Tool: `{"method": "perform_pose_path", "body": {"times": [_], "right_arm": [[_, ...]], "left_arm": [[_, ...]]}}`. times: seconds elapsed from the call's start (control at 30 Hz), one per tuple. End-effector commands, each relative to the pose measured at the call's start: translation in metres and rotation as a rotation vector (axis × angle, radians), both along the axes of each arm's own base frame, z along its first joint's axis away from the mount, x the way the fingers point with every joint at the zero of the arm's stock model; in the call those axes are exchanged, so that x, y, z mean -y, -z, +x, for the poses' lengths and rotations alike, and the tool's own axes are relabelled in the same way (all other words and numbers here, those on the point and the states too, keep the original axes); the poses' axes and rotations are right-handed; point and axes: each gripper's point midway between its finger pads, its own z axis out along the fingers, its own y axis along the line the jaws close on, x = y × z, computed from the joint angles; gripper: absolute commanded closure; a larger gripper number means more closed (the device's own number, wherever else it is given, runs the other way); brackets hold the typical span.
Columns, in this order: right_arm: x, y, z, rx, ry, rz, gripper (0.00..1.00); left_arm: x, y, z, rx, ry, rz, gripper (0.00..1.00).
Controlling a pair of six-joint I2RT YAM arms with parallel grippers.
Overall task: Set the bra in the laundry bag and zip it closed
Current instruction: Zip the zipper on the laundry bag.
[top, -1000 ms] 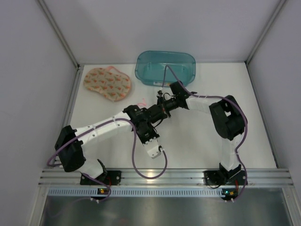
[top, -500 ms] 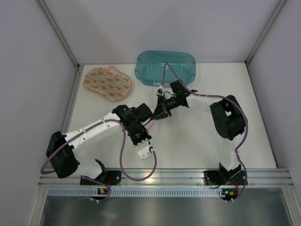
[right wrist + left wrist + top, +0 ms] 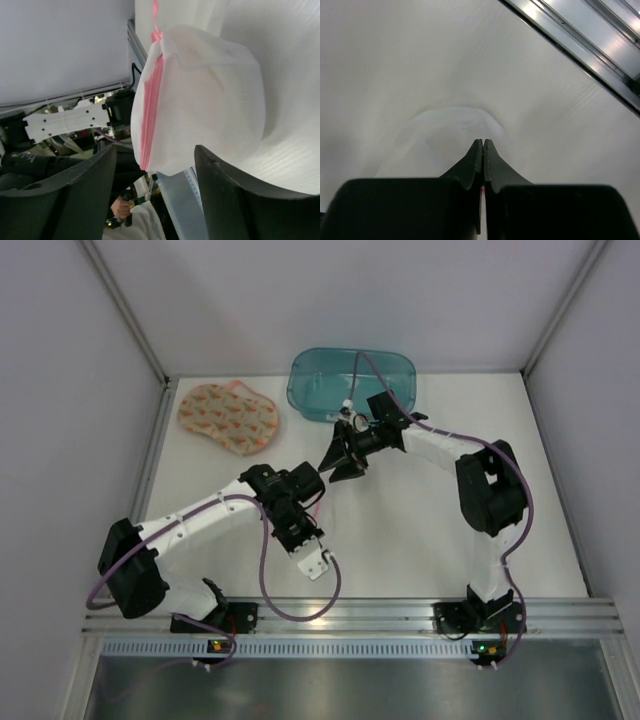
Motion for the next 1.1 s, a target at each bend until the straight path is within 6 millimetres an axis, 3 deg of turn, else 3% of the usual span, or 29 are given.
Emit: {"method": "perform_pose_path", "body": {"times": [0.0,0.07,0.2,0.6,0.7,0.8,0.87,0.9,1.07], "right_arm": [[0.016,-0.021,0.012,0.142,0.03,-0.046,0.34],[0.03,-0.022,0.01,0.166,0.041,-0.096,0.26],[0.039,-0.025,-0.008,0.14,0.02,-0.091,0.27],[-0.003,-0.005,-0.06,-0.031,-0.113,-0.029,0.39],[-0.007,-0.002,-0.061,-0.048,-0.117,-0.029,0.46],[-0.01,-0.002,-0.059,-0.046,-0.118,-0.026,0.7],[-0.01,-0.001,-0.057,-0.049,-0.119,-0.027,0.96],[-0.009,-0.001,-0.054,-0.048,-0.111,-0.029,1.0],[-0.002,-0.001,-0.03,-0.005,-0.076,-0.05,1.0]], "left_arm": [[0.028,-0.024,-0.001,-0.119,-0.139,-0.08,1.0],[0.039,-0.03,0.006,-0.118,-0.162,-0.12,1.0],[0.047,-0.032,0.015,-0.08,-0.158,-0.172,1.0],[0.064,-0.042,0.035,-0.006,-0.18,-0.25,1.0],[0.065,-0.043,0.033,-0.012,-0.174,-0.255,1.0],[0.065,-0.043,0.031,-0.021,-0.177,-0.258,1.0],[0.064,-0.043,0.029,-0.031,-0.186,-0.26,1.0],[0.064,-0.044,0.027,-0.04,-0.187,-0.263,1.0],[0.052,-0.038,0.004,-0.075,-0.141,-0.287,1.0]]}}
